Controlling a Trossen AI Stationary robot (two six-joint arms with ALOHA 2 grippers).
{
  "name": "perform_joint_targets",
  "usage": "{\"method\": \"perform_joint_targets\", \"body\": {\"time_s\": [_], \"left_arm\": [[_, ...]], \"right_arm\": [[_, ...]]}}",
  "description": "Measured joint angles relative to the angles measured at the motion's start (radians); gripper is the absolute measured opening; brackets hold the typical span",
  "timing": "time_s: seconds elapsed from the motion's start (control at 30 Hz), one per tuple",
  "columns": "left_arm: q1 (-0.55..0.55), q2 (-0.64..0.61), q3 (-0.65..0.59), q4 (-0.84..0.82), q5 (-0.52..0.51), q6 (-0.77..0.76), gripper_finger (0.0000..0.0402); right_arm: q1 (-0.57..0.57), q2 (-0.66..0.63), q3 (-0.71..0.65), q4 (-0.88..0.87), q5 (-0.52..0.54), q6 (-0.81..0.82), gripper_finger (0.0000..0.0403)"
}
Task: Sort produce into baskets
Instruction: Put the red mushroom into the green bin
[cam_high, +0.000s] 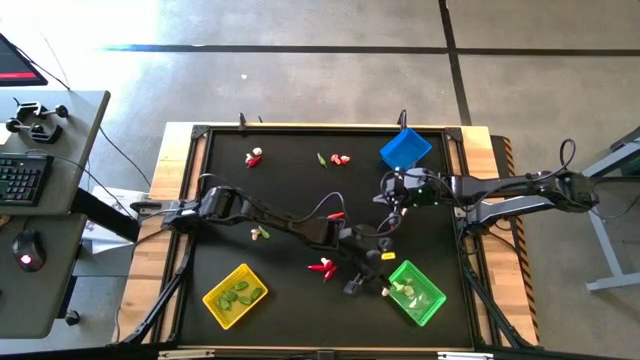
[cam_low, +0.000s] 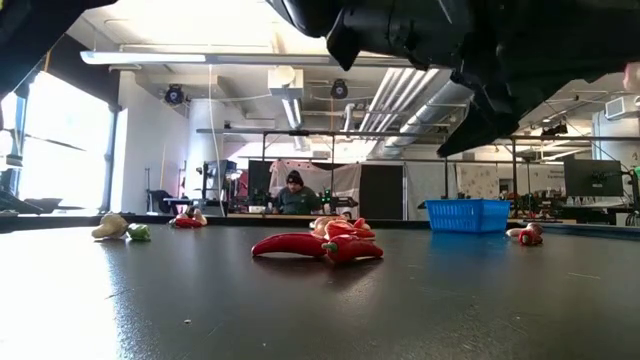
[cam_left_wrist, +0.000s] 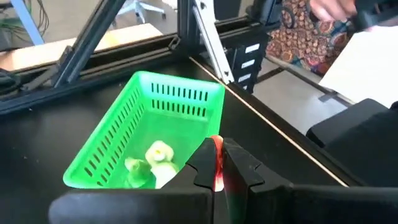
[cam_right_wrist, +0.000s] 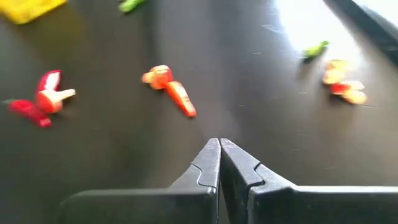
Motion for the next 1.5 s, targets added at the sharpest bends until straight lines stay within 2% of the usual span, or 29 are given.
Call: {"method": "perform_joint_targets", "body": {"time_s": [0.13,0.37,0.67,0.97,1.23,1.37,1.5], "left_arm": [[-0.002,0.015,0.013,0.018,-0.019,-0.012,0.0000],[-0.005,0.055,0.015,0.075,-0.102,-0.027,0.0000],[-0.011,0.074,0.014,0.097,-0.157,-0.008,0.0004],[-0.025,0.073,0.014,0.103,-0.157,0.038,0.0056],[-0.018,0.072,0.014,0.102,-0.153,-0.012,0.0095],[-0.010,0.053,0.014,0.074,-0.153,0.031,0.0075],[0.012,-0.007,-0.002,0.038,-0.151,0.060,0.0014]], "right_arm": [[0.000,0.000,0.000,-0.010,-0.070,-0.002,0.0000],[0.000,0.000,0.000,-0.021,-0.047,-0.002,0.0000],[0.000,0.000,0.000,-0.025,-0.039,-0.002,0.0000],[0.000,0.000,0.000,-0.031,-0.028,-0.002,0.0000],[0.000,0.000,0.000,-0.031,-0.027,0.014,0.0000],[0.001,0.000,0.000,-0.031,-0.012,0.033,0.0000],[0.017,0.000,0.000,-0.048,0.075,0.041,0.0000]]}}
